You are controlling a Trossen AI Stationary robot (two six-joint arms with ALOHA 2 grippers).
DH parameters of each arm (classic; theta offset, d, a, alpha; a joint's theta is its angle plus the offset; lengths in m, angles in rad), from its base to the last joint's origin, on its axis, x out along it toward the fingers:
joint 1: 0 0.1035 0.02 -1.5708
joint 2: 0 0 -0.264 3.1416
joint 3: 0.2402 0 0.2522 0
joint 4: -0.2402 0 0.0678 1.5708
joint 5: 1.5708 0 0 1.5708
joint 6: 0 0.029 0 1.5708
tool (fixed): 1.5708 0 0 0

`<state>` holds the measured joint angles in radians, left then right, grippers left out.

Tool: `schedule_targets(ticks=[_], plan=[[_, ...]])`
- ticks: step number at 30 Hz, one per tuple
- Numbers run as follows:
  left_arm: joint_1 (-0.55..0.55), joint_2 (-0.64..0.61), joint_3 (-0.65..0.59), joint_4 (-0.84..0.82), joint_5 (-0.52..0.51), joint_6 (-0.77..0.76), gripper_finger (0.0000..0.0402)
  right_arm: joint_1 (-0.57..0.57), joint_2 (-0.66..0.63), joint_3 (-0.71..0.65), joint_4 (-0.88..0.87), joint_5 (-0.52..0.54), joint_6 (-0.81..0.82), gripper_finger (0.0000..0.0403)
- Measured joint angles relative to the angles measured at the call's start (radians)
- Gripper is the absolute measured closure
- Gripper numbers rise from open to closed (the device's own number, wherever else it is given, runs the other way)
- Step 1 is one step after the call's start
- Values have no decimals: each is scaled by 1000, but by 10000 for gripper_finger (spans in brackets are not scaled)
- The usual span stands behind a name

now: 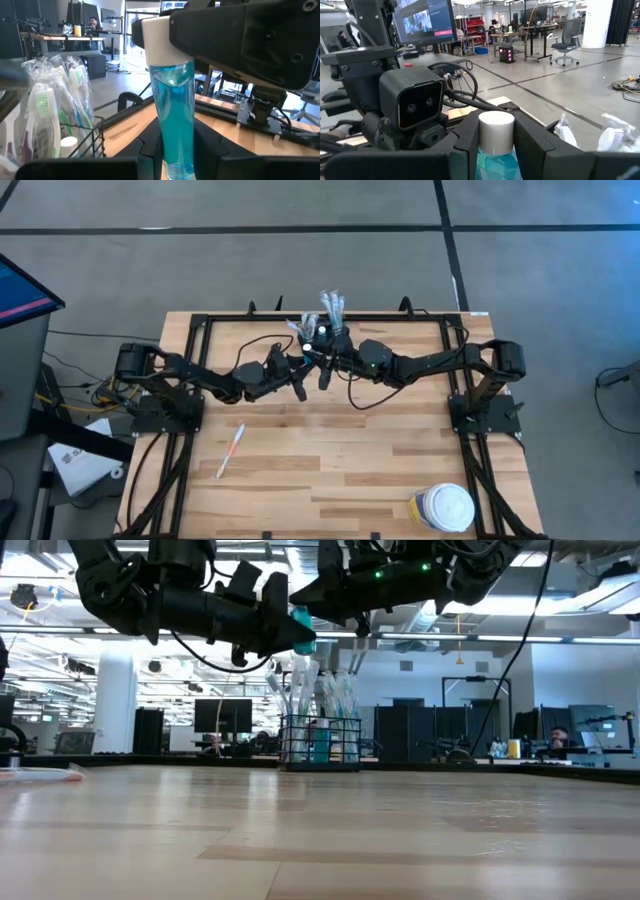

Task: Pick & Place toothbrushing station
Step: Put the blue mouthwash into the black wire organizer

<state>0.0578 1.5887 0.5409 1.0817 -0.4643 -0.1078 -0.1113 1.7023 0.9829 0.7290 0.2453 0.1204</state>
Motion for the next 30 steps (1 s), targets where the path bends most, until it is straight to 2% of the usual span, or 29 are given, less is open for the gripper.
schedule_targets(ticks=[4, 10, 17, 24, 30], plan=[[0, 0, -3, -14, -2, 2, 342, -1, -1, 2, -41, -18, 3, 309], [0, 1, -4, -24, 28, 13, 344, -2, -3, 2, -78, -86, 3, 268], [-6, 2, -3, -54, 27, 36, 345, 0, -67, 2, -266, -95, 3, 236], [-11, -39, -2, -97, 29, 76, 345, 14, -158, 2, -397, -103, 3, 254], [-11, -104, -2, -162, 69, 97, 345, 20, -166, 2, -389, -164, 3, 281]])
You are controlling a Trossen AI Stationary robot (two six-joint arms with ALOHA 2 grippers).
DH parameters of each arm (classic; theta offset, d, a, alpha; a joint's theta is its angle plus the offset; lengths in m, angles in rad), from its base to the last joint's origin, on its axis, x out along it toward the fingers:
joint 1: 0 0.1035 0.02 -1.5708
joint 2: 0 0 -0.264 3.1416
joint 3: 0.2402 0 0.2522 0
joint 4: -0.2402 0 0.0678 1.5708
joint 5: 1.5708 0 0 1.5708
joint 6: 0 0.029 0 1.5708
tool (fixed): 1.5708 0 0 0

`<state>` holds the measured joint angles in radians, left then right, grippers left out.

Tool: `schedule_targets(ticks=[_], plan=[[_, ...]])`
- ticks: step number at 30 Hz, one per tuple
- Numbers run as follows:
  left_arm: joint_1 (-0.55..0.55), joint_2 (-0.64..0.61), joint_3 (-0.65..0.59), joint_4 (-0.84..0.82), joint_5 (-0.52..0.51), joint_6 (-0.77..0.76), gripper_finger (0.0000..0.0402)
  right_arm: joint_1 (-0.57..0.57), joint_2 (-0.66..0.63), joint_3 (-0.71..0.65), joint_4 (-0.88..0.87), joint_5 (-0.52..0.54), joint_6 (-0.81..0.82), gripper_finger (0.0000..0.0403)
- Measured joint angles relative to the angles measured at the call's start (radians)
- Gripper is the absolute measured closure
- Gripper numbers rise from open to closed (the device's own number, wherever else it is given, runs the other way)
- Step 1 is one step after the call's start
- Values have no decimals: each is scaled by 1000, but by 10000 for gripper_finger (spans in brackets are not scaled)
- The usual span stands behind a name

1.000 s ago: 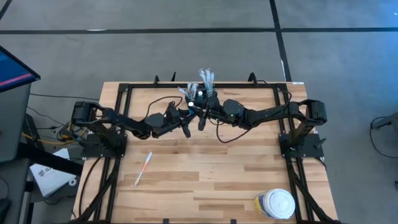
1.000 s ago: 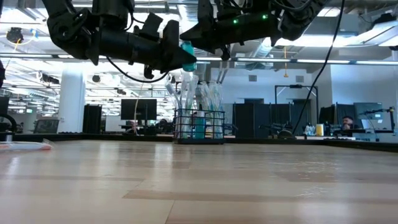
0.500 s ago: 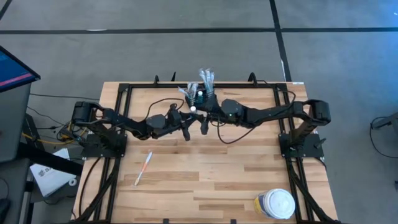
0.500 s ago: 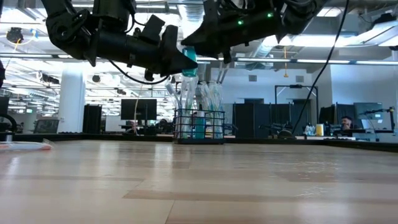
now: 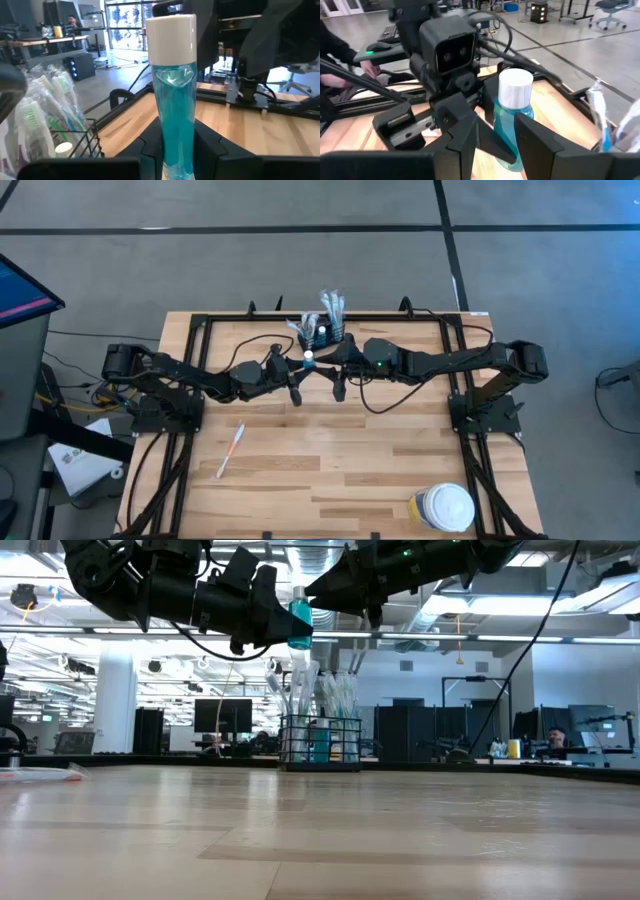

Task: Pick & Place toothbrushing station
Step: Put the blue mouthwash into the black wire organizer

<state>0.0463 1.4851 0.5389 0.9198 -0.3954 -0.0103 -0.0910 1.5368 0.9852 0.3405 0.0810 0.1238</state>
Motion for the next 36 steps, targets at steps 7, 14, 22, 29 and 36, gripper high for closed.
schedule_targets(ticks=[7, 14, 22, 29, 36], plan=[[-11, -12, -1, -21, 10, 1, 345, 0, 14, 15, 0, -5, 0, 284], [-24, -13, -1, -27, 10, 0, 345, 0, 14, 15, 6, -7, -9, 280], [-37, -13, -1, -43, 12, -9, 345, -2, 15, 15, 3, -9, -55, 280], [-39, -13, -6, -65, 22, -21, 345, 0, 15, 15, -7, -9, -79, 282], [-44, -8, -35, -86, 63, -24, 345, -10, 13, 21, 16, 10, -82, 280]])
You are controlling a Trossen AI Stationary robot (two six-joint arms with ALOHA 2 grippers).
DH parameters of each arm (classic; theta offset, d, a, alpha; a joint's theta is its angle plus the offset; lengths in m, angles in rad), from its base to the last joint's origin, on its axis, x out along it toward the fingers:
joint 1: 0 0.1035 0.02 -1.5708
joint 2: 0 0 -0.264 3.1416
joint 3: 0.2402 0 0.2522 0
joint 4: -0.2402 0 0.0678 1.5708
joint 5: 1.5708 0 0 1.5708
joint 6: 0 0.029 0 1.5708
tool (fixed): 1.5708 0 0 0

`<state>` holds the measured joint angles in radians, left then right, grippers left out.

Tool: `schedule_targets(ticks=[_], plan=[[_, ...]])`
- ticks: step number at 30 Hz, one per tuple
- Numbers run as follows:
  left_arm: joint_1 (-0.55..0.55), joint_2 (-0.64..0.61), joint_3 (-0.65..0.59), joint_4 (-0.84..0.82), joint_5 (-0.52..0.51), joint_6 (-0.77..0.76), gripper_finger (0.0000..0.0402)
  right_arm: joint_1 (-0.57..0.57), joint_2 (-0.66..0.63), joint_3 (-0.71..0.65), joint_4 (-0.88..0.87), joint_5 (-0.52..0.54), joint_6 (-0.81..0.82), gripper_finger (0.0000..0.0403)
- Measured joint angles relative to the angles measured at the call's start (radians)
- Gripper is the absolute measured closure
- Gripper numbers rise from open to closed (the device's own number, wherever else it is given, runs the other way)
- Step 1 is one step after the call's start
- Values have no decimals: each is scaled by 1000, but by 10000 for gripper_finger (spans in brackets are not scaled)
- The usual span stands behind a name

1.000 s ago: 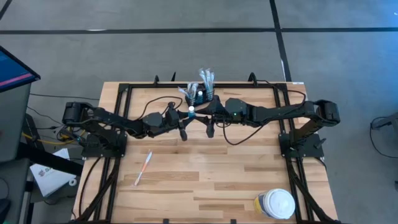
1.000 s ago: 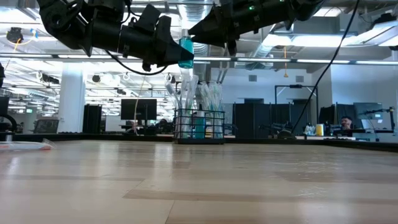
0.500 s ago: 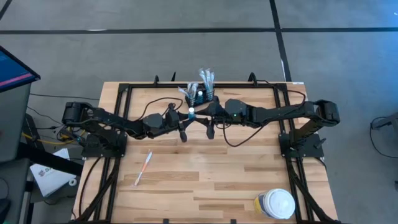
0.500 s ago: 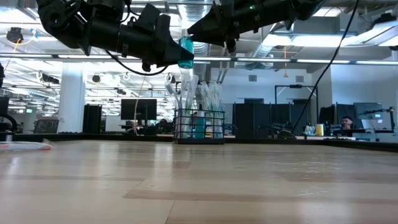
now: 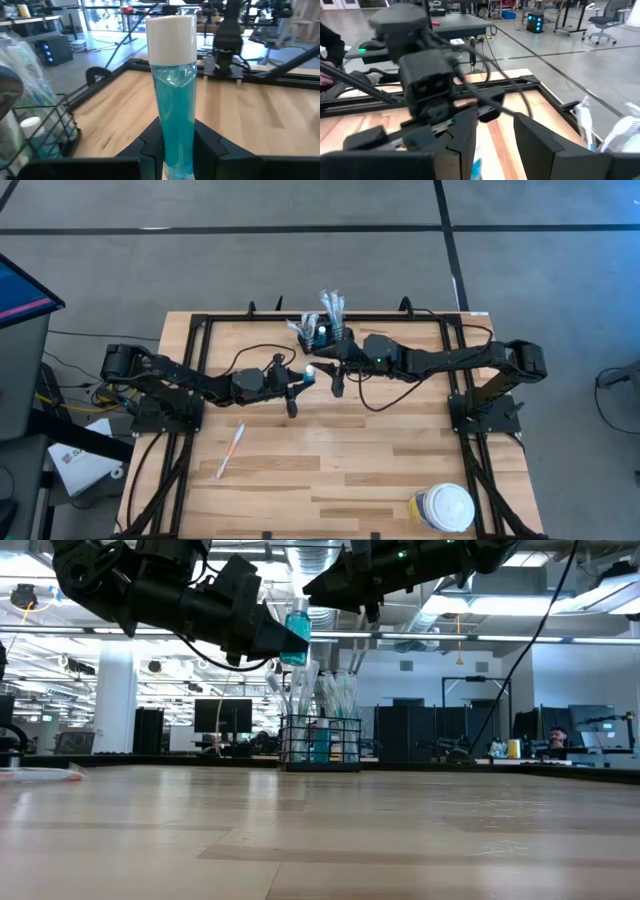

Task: Pick & Place toothbrushing station
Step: Put the blue mouthwash into the black wire organizer

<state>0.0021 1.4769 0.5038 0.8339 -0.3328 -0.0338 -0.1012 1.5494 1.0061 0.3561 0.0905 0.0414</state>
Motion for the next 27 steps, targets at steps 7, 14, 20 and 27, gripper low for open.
schedule_targets(ticks=[7, 14, 20, 27], plan=[[-5, 0, -5, 19, -17, -12, 345, 2, 8, 0, -24, -7, 9, 280], [-5, 0, -7, 34, -24, -4, 345, 15, 9, -1, -25, -8, 17, 280], [3, 0, -7, 40, -25, 5, 345, 25, 8, -1, -26, -7, 14, 280], [4, 0, -7, 46, -36, 7, 345, 37, 8, -1, -27, -8, 16, 280]])
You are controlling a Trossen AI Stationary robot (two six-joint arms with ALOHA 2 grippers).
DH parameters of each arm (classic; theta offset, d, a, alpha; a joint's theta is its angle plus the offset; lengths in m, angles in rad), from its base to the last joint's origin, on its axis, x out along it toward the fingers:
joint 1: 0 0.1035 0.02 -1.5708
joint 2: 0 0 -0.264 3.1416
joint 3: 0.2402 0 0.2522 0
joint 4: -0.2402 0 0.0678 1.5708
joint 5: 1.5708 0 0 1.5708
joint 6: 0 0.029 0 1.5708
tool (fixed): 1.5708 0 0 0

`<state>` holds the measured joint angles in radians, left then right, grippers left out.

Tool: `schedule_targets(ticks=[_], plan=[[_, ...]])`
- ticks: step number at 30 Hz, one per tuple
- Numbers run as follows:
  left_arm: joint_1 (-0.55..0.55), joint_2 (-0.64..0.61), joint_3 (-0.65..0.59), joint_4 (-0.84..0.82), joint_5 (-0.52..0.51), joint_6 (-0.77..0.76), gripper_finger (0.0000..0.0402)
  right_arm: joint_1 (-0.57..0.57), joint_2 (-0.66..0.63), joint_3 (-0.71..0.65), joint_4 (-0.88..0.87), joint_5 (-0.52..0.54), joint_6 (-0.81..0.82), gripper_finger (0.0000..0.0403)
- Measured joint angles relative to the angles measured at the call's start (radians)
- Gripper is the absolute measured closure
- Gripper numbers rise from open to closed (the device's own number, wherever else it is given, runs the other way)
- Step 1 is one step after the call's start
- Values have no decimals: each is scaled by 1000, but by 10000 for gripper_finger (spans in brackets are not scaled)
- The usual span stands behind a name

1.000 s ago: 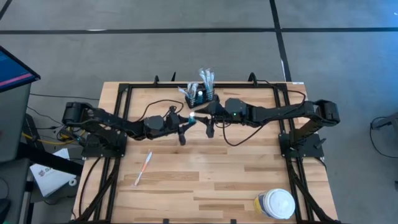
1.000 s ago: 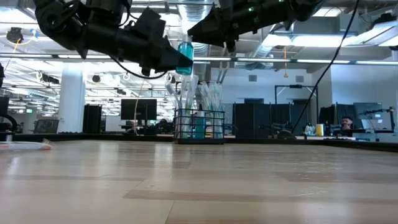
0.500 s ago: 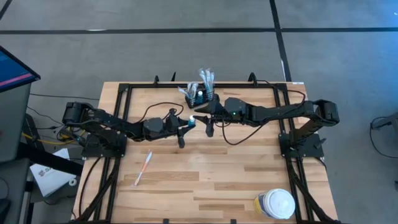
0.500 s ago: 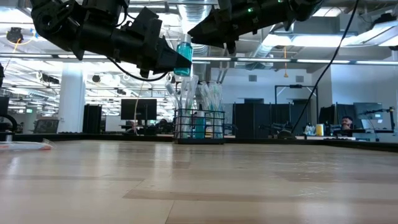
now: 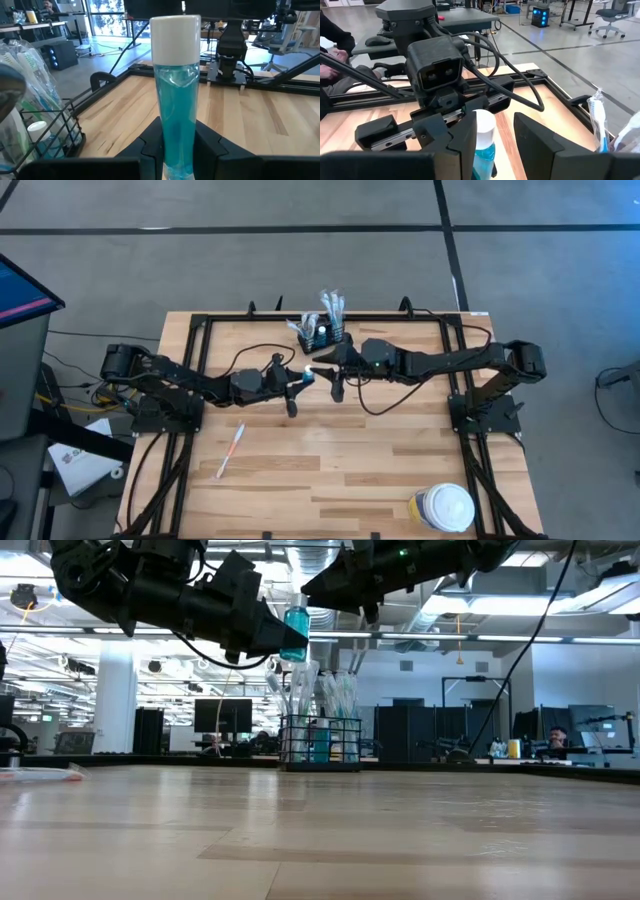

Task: Pick & Place toothbrushing station
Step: Put the blue mouthwash into the black wire organizer

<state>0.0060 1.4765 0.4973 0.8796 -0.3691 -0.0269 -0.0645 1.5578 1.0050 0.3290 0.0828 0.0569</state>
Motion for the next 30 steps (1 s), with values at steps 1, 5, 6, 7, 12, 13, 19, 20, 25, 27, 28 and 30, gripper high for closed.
schedule_targets(ticks=[1, 5, 6, 7, 12, 13, 19, 20, 25, 27, 28, 30], plan=[[0, 0, 0, 2, 0, 0, 345, 2, 0, 0, 0, 0, -2, 280], [1, 0, 0, 11, -2, 6, 345, 9, 0, 0, 4, 0, 4, 280], [2, 0, 5, 11, -3, 9, 345, 10, 0, 0, 5, 0, 4, 280], [3, 0, 10, 10, -3, 17, 345, 11, -1, 0, 6, 0, 4, 280], [4, 0, 38, 8, -4, 25, 345, 14, -3, 0, 20, -5, 7, 280], [4, 0, 44, 7, -6, 28, 345, 16, -3, 1, 22, -7, 7, 280], [9, -4, 72, 28, 17, 27, 345, 28, 4, -6, -1, -2, -13, 280], [9, -4, 76, 30, 20, 27, 345, 28, 3, -6, 3, 0, -15, 280], [7, -5, 77, 19, 23, 28, 345, 28, 5, -6, 21, -3, -32, 280], [7, -6, 79, 13, 24, 28, 345, 28, 5, -6, 33, -4, -33, 280], [7, -6, 79, 9, 28, 28, 345, 28, 5, -6, 34, -5, -33, 280], [6, -6, 79, -8, 29, 28, 345, 30, 5, -5, 31, -7, -33, 280]])
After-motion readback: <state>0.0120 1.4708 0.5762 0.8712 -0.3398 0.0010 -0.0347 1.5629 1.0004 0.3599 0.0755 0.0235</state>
